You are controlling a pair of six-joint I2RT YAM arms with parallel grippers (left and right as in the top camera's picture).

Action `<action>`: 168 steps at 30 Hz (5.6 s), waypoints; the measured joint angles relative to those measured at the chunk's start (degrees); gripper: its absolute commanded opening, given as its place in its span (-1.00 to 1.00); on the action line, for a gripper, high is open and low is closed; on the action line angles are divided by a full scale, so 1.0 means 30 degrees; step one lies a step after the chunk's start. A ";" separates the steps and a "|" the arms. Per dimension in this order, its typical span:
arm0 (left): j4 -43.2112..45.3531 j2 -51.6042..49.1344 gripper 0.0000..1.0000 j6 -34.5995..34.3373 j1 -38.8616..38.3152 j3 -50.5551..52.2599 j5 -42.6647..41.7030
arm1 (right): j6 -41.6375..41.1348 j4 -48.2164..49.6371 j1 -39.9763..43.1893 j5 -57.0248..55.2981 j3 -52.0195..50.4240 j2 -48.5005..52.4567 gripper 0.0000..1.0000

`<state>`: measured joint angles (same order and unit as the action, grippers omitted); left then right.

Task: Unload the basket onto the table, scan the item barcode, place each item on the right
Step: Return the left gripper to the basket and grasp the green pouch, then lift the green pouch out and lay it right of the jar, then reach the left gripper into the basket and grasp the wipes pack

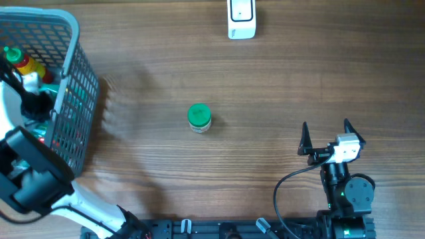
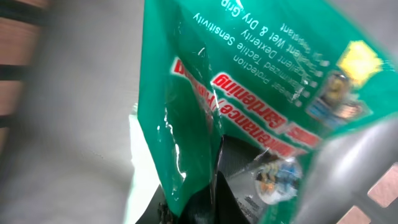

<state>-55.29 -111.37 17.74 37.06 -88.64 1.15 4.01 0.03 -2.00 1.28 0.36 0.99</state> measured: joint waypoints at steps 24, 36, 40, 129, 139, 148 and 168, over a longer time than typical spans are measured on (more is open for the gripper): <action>0.3628 1.3012 -0.92 -1.6691 -0.2674 -0.2747 -0.9508 | 0.0000 0.0000 0.0000 0.0000 0.0000 0.0000 0.99; 0.1326 0.9712 -0.92 -1.3996 -1.6415 -0.2178 -1.0608 | 0.0000 0.0000 0.0000 0.0007 0.0000 0.0000 0.99; 0.1304 0.7657 -0.92 -1.3835 -2.0283 -0.1982 -0.8604 | 0.0000 0.0000 -0.0022 0.0000 -0.0007 0.0000 0.99; 0.8976 0.7643 1.00 -1.1351 0.2812 1.0054 -0.1392 | 0.0000 0.0000 -0.0022 0.0000 -0.0007 0.0000 1.00; 0.8721 0.5865 1.00 -0.4255 0.2812 1.0054 -0.2200 | 0.0000 0.0000 -0.0022 0.0000 -0.0007 0.0000 0.99; 0.8422 0.4641 0.79 0.0291 0.2812 1.0054 -0.4670 | 0.0000 0.0000 -0.0022 0.0000 -0.0007 0.0000 0.99; 0.8400 0.4160 -0.62 0.2120 0.2812 0.9806 -0.3577 | 0.0000 0.0000 -0.0022 0.0000 0.0000 0.0000 0.99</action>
<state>-30.09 -98.89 24.10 45.50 -59.22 -9.58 4.01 0.03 -2.07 1.28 0.36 0.99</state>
